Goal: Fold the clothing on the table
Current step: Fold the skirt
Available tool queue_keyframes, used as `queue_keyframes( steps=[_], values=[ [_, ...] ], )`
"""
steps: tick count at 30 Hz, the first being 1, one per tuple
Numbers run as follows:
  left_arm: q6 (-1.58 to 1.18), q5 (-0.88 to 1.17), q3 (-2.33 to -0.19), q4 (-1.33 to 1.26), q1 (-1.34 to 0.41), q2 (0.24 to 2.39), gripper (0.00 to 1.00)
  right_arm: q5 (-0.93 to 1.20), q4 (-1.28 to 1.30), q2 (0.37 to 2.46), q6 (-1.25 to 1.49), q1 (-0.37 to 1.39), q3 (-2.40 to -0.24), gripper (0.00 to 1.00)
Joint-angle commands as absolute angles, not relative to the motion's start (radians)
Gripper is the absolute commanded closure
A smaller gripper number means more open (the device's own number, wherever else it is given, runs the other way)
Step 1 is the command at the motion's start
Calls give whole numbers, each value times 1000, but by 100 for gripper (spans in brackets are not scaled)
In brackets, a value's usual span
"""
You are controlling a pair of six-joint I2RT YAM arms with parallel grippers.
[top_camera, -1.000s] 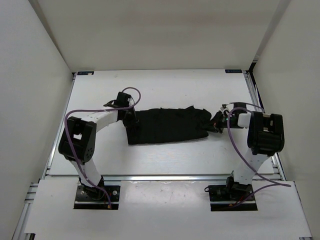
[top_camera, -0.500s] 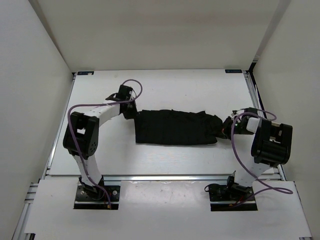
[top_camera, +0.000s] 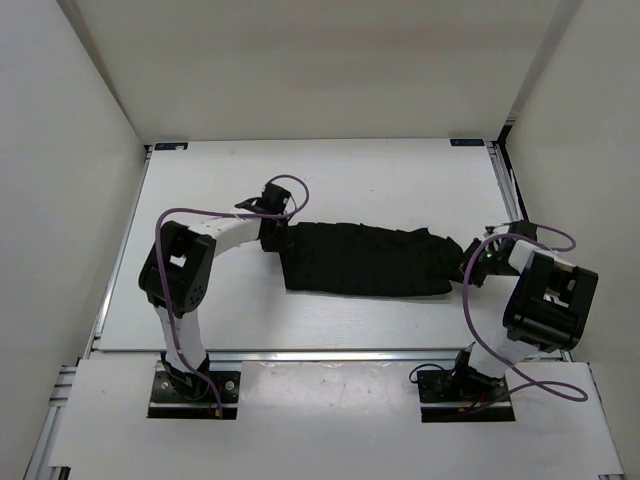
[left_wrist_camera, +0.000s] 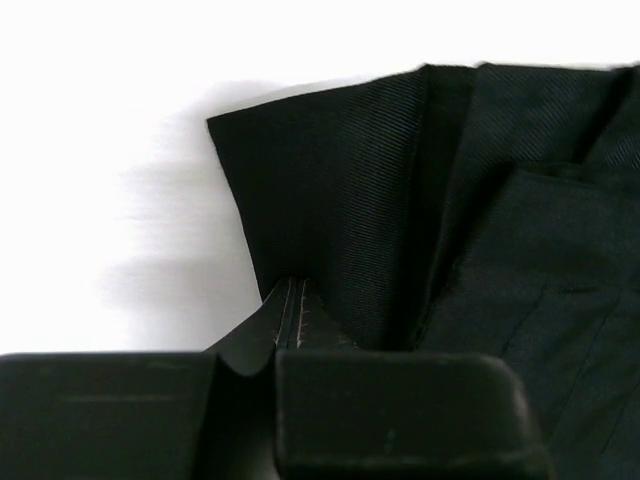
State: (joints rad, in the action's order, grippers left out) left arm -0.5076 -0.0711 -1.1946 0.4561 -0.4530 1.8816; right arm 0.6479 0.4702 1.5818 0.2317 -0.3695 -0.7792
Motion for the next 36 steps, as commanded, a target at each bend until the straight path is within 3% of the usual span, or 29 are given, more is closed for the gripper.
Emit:
queue_keyframes(
  steps=[1,5,14,24,36],
  values=[
    [-499,-26,-1200,522,-502,1905,100,610,532,1526,189,-411,-802,100],
    [-512,35,-1198,515,-535,1888,100,623,558,1477,228,-391,-911,100],
    [-514,84,-1174,502,-512,1855,100,681,526,1440,379,-135,-1153,100],
    [-512,103,-1155,483,-508,1852,100,822,235,1594,610,217,-1196,100],
    [-518,91,-1146,482,-482,1845,100,959,45,1818,753,400,-1282,99]
  ],
)
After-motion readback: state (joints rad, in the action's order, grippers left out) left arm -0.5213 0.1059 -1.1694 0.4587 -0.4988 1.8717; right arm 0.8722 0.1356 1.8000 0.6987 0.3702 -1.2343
